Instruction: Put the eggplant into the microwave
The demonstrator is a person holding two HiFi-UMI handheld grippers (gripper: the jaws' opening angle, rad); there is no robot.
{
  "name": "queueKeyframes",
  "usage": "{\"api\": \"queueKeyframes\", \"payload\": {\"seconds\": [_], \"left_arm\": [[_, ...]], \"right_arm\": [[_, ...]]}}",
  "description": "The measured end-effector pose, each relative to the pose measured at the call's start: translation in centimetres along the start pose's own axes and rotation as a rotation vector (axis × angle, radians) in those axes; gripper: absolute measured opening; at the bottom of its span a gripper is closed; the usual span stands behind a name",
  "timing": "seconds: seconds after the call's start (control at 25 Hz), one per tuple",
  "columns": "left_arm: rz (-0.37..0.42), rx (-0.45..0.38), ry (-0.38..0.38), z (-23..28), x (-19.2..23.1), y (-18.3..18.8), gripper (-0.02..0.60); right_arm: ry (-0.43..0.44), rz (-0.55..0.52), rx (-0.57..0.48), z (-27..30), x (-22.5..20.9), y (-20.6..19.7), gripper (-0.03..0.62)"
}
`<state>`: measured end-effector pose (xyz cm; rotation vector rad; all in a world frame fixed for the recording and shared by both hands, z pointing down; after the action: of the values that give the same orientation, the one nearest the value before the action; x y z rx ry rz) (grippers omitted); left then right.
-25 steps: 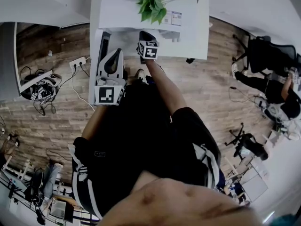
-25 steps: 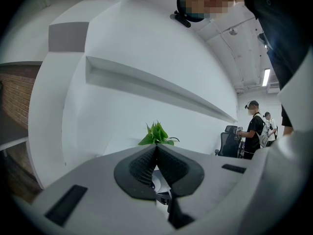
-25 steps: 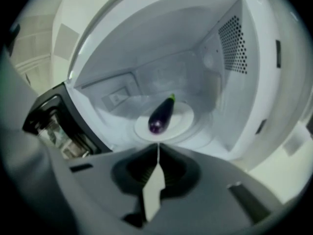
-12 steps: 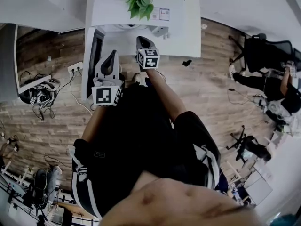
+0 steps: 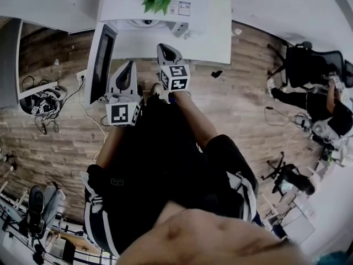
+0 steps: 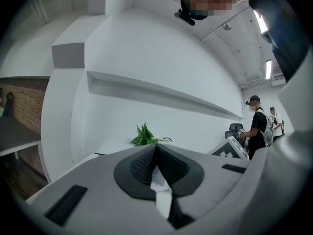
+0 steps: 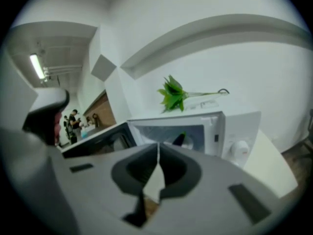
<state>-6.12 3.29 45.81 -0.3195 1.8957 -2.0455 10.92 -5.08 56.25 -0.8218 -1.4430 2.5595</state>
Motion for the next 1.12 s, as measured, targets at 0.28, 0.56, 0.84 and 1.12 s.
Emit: {"api": "queueKeyframes", "payload": {"seconds": [0.28,0.56,0.84,1.12], "left_arm": [[0.017,0.007,-0.014,-0.9,-0.3,-0.5,0.032],[0.035,-0.002,-0.068,-0.2,0.0,0.0,0.032],[0.033,-0.011,-0.086,-0.6,1.3,-0.7,0.032],[0.032,-0.012,-0.082,-1.0,2.4,-0.7,0.032]], "right_arm": [[0.022,0.002,-0.059,-4.2,1.8,1.0,0.035],[0.016,-0.006,-0.090,-6.9,4.1,1.2,0.035],[0.030,-0.040,-0.134,-7.7,7.1,1.6,0.035],[0.037,-0.075,-0.146,-7.6,8.6,1.7,0.034]]}}
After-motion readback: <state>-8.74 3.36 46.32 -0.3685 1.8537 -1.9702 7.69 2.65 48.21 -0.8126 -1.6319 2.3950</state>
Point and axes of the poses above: the fingertips, and each gripper's own axes: z forward along the fingers, x to its left, y out of its top, the point moved 9 cm from there along -z, backward along the fingers, and after that the axes turned 9 degrees about z, right-handed, at the moved point
